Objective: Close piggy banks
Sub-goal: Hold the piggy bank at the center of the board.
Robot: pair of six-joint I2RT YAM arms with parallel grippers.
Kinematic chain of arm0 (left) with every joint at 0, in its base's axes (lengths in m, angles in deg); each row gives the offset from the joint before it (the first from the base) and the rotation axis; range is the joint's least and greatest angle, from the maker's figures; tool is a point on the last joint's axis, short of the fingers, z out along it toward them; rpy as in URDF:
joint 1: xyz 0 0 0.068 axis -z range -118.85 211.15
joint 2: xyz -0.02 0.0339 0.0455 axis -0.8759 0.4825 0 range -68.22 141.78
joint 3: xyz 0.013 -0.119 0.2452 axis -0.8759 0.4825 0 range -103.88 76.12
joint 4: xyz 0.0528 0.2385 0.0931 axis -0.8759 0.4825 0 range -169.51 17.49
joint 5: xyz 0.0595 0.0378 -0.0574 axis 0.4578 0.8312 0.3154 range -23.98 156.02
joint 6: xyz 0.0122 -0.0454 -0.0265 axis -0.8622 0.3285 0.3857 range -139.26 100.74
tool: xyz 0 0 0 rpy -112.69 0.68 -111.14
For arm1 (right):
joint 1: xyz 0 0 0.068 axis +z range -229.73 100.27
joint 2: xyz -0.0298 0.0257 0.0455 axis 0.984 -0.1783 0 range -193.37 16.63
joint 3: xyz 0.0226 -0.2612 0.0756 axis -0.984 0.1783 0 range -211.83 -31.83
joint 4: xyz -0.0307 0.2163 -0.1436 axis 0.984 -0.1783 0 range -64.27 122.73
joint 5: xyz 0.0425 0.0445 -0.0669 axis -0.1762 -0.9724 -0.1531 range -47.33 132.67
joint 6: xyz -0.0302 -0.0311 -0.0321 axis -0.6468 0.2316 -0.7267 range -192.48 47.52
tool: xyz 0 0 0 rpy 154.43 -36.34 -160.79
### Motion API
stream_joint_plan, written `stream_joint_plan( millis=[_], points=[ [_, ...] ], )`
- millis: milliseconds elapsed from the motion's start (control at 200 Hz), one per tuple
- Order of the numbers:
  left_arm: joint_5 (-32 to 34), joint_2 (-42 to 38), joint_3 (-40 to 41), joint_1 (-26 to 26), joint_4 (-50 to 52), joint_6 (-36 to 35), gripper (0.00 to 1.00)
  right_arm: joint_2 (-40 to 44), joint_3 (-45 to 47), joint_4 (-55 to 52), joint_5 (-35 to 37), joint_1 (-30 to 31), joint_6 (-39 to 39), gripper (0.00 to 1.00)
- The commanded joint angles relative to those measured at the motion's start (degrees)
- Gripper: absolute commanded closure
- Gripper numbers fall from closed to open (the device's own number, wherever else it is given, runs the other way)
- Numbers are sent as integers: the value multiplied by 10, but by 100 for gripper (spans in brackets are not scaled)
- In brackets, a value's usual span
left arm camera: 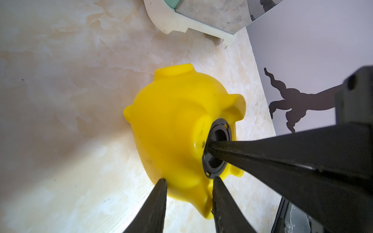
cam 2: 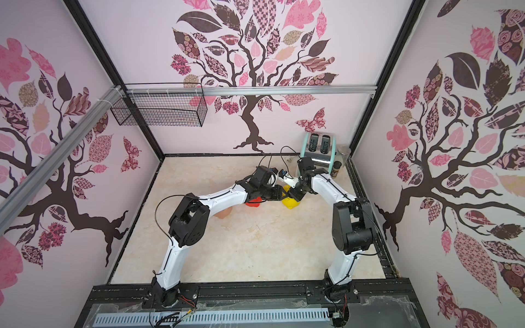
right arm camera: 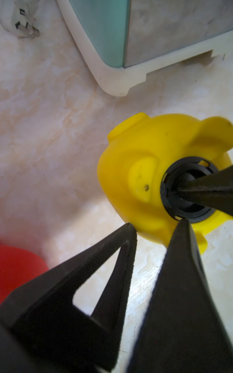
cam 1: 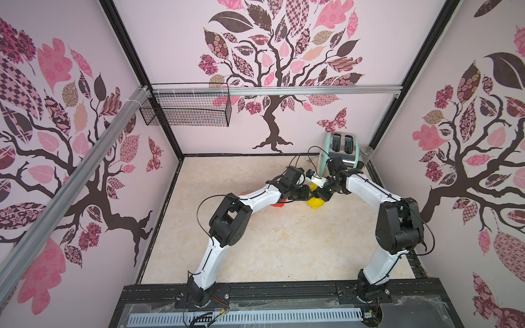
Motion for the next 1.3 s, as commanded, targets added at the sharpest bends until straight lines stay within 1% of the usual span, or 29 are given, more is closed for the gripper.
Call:
stream_joint_plan(
  millis=[0, 305, 390, 470, 580, 655, 845, 1070, 1296],
  points=[
    [-9, 27, -6, 19, -2, -13, 61, -32, 40, -41, 0, 2, 27, 100],
    [-10, 32, -8, 20, -2, -12, 62, -8, 49, -3, 9, 2, 138, 100],
    [-10, 33, -9, 20, -1, -12, 62, -7, 49, 9, 29, 2, 186, 100],
    [-10, 35, -11, 21, -1, -12, 62, -22, 34, 2, 62, 2, 234, 100],
    [-10, 37, -14, 22, 3, -13, 62, -53, -2, -34, 75, 2, 271, 100],
    [-9, 37, -15, 21, 4, -13, 62, -62, -14, -39, 76, 3, 301, 100],
    [-10, 39, -17, 21, 4, -13, 62, -67, -14, -35, 49, 9, 352, 100],
    [-10, 40, -18, 22, 3, -13, 62, -70, -21, -41, 49, 13, 407, 100],
    [-7, 38, -19, 22, 7, -16, 62, -67, -15, -36, 39, 17, 422, 100]
  ],
)
